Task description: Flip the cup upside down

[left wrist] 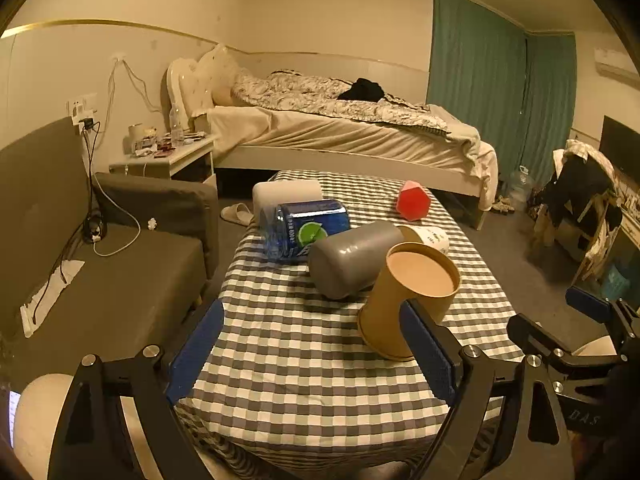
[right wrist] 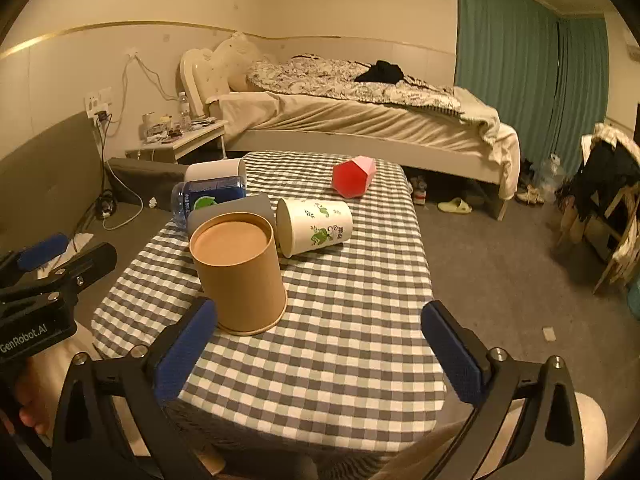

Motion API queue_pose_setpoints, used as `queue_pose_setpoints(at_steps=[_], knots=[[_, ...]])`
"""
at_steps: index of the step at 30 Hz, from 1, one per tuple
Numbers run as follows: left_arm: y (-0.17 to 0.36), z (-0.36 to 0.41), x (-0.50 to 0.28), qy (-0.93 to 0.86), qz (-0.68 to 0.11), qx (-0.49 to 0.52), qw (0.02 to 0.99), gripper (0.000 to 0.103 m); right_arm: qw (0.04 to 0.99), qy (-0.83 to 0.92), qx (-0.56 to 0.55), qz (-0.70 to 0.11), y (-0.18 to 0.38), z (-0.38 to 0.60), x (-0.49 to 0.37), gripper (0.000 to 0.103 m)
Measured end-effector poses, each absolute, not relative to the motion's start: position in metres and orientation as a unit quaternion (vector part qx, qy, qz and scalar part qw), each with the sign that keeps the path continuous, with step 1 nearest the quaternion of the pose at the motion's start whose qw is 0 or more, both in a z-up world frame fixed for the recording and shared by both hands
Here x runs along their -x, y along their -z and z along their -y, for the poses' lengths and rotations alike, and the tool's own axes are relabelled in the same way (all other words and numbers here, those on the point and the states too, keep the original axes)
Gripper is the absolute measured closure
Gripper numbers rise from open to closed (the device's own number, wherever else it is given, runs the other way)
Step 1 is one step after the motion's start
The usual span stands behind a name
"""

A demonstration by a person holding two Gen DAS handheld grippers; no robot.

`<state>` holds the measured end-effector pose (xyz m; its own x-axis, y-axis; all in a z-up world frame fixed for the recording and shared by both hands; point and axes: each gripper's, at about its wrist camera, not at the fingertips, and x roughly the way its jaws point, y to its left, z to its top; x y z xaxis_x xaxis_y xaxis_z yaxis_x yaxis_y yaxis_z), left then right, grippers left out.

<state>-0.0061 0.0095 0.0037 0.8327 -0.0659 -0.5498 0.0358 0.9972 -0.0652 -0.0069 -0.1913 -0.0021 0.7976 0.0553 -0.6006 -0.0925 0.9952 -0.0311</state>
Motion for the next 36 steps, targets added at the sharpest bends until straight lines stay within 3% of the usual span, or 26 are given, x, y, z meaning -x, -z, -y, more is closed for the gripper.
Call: queue_pose_setpoints(at_steps=[36], knots=[[0.000,-0.011,0.007,0.011,-0.291,0.017,0.956,0.010,0.946,-0.001,0.006,-0.326,0.007,0.203,0.001,0.000]])
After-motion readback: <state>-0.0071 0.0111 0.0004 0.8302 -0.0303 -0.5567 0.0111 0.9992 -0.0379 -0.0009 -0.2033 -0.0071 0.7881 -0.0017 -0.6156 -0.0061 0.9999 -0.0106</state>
